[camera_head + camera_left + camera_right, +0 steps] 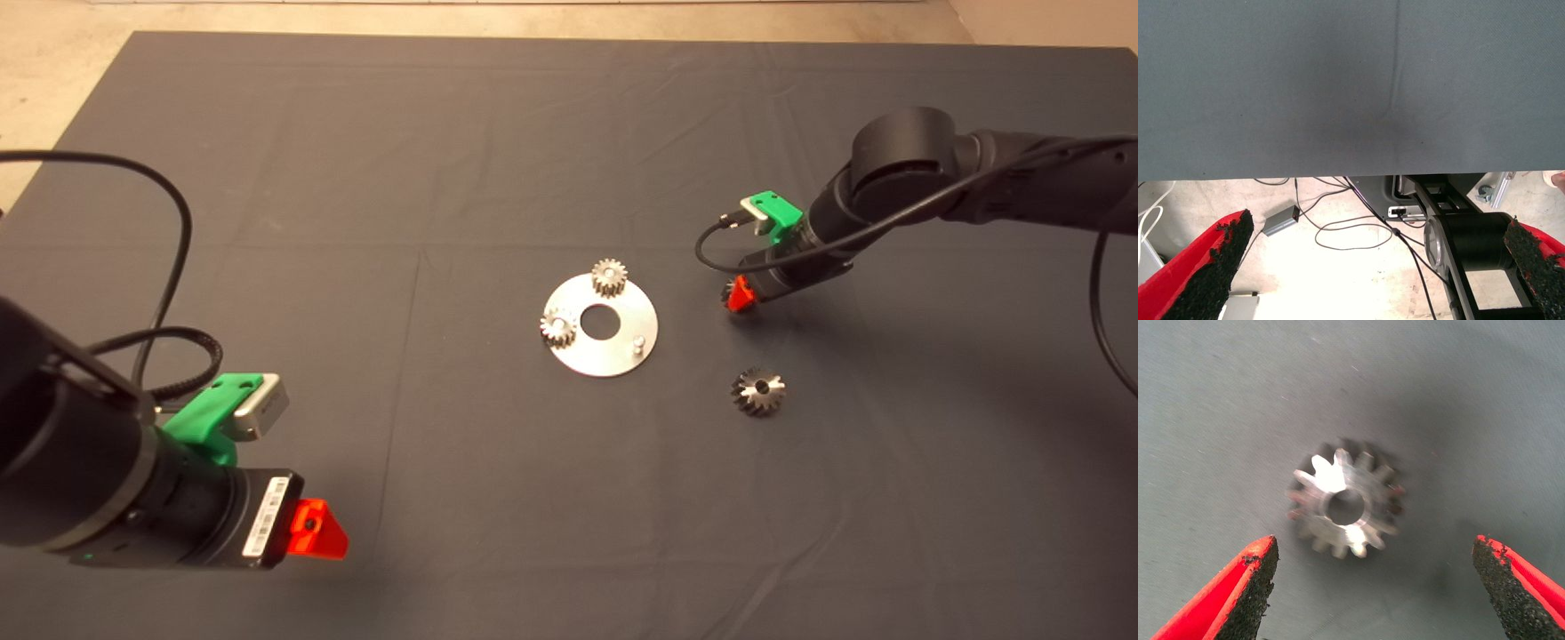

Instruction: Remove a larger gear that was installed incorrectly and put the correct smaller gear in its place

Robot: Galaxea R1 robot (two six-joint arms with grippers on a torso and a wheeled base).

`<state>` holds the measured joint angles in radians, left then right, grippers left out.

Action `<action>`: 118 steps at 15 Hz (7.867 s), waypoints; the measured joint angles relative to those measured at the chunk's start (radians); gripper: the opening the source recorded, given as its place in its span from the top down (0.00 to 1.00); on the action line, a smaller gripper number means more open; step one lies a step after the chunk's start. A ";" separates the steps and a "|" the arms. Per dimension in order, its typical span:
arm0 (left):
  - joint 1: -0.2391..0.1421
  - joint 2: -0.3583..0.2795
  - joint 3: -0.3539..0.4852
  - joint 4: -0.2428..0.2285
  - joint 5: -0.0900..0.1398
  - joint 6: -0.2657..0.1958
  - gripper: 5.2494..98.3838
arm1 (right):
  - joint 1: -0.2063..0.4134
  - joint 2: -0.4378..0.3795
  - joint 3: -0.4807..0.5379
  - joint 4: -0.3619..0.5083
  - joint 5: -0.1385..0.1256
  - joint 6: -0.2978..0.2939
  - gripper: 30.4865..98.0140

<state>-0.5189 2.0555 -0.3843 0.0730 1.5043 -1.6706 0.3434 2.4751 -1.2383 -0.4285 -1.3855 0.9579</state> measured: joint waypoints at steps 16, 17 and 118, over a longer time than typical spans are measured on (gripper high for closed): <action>0.000 0.000 0.000 0.000 0.000 0.000 0.01 | 0.000 0.037 -0.030 0.001 0.009 0.000 0.30; 0.000 0.000 0.000 0.000 0.000 0.000 0.01 | 0.000 0.037 -0.030 0.000 0.009 0.000 0.30; 0.006 0.000 0.000 0.000 0.000 0.000 0.01 | 0.075 0.054 0.026 -0.017 0.001 -0.003 0.85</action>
<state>-0.5127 2.0551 -0.3838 0.0730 1.5043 -1.6709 0.4179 2.5294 -1.2123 -0.4452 -1.3844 0.9548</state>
